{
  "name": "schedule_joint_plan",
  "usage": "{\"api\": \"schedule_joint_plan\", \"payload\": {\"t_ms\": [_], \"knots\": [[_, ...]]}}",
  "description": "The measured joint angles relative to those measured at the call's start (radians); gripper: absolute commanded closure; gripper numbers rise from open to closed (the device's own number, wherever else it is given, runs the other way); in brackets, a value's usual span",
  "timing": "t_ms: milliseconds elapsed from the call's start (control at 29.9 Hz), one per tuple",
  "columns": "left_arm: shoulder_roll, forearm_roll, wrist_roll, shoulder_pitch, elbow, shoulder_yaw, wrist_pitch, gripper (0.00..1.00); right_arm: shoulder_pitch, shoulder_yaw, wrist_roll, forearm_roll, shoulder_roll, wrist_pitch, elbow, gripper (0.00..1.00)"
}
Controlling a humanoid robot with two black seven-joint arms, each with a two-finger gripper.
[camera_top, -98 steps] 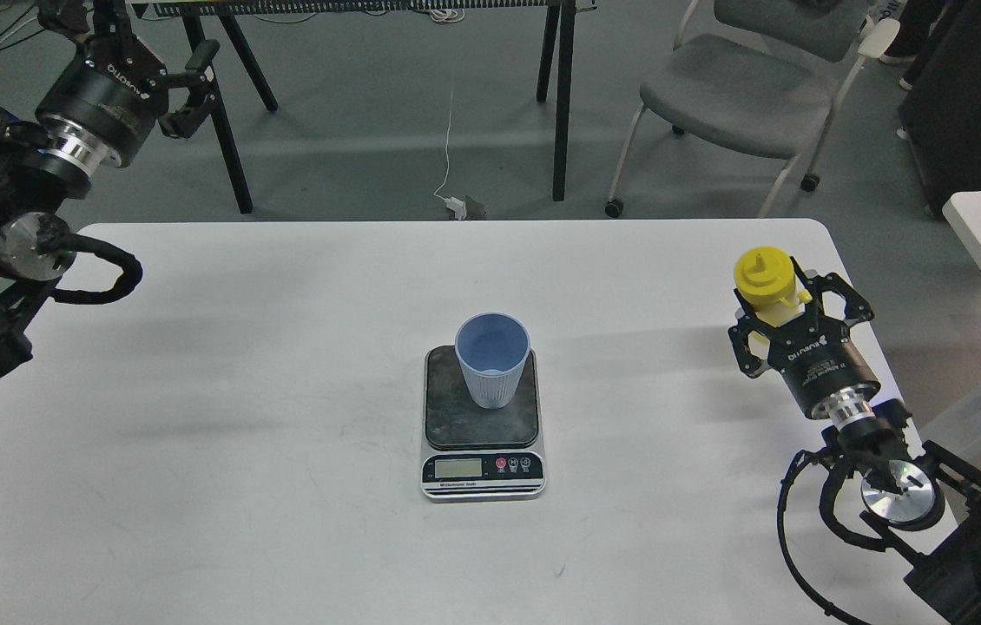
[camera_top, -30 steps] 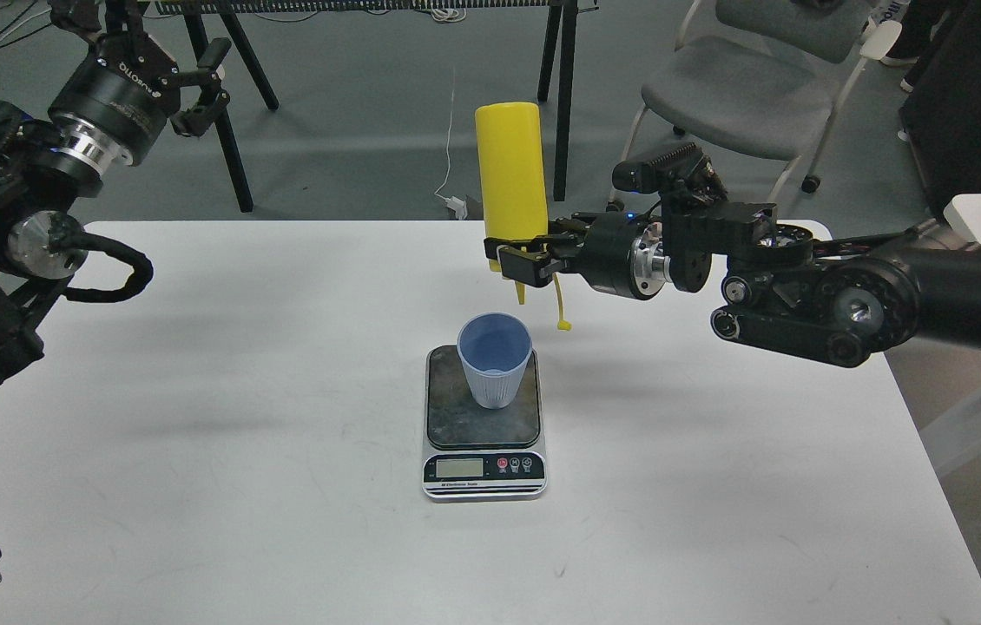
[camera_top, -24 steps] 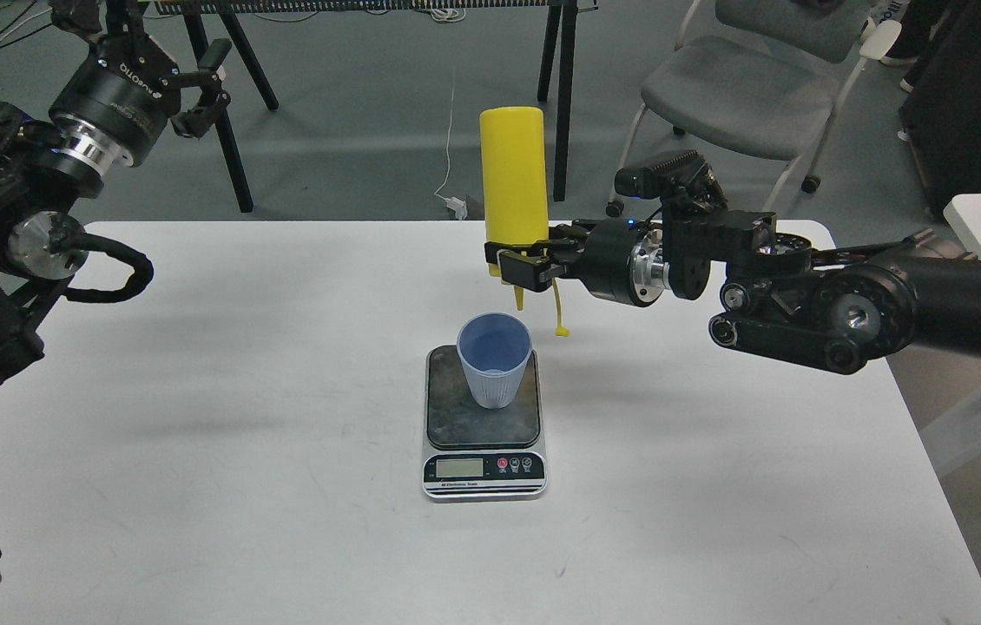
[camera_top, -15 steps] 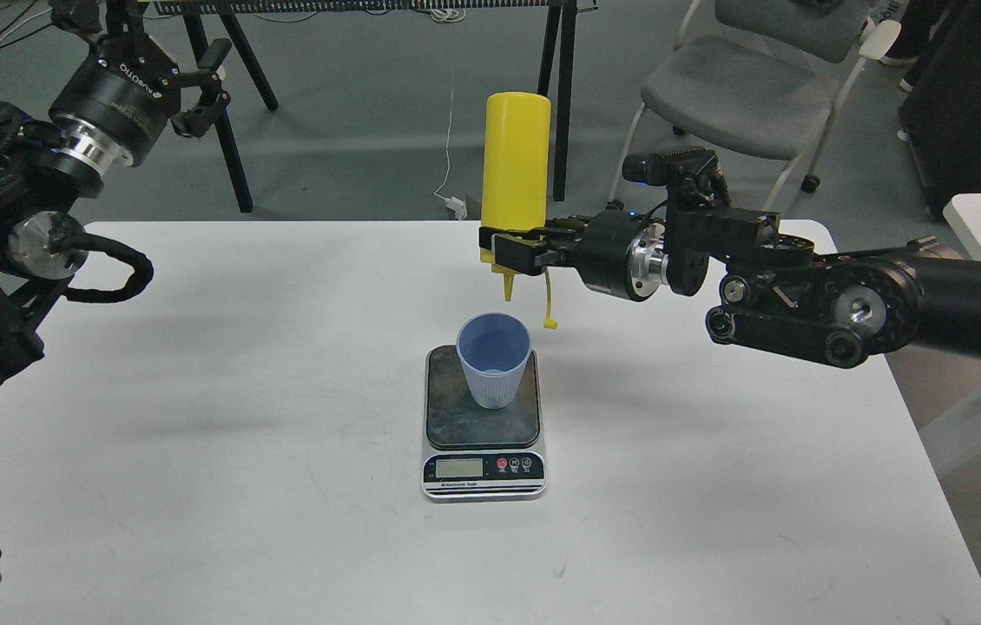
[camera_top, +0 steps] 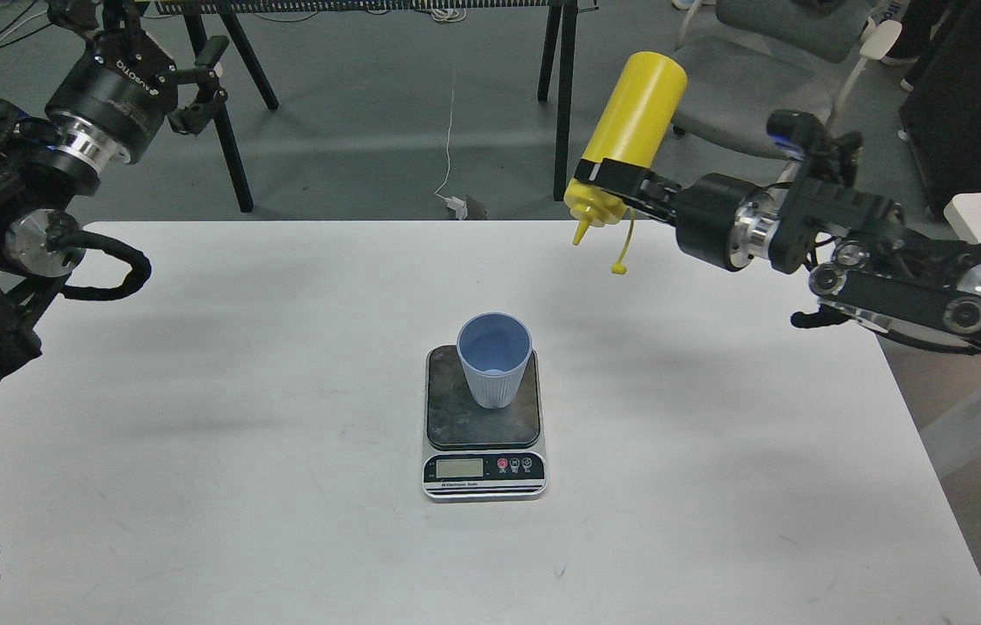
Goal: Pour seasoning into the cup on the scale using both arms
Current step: 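Turn the bottle upright and carry it back toward its spot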
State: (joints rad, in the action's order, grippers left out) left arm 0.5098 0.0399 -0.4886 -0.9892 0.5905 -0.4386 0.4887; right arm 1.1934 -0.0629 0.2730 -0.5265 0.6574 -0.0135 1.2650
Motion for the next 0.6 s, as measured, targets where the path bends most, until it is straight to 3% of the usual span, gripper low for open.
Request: {"api": "schedule_joint_plan", "payload": {"t_ms": [134, 268, 402, 603], "knots": [[-0.008, 0.0, 0.0, 0.0, 0.0, -0.001, 0.0, 0.01, -0.262, 0.248, 0.056, 0.357, 0.118, 0.201, 0.117, 0.66], [-0.017, 0.0, 0.0, 0.0, 0.0, 0.001, 0.0, 0.01, -0.543, 0.497, 0.081, 0.714, 0.137, 0.435, 0.138, 0.63], [-0.017, 0.0, 0.0, -0.004, 0.001, 0.001, 0.0, 0.01, -0.762, 0.682, 0.108, 0.917, 0.112, 0.495, 0.154, 0.63], [-0.015, 0.001, 0.0, -0.002, 0.001, 0.003, 0.0, 0.01, -0.947, 0.813, 0.184, 0.959, 0.069, 0.502, 0.16, 0.63]]}}
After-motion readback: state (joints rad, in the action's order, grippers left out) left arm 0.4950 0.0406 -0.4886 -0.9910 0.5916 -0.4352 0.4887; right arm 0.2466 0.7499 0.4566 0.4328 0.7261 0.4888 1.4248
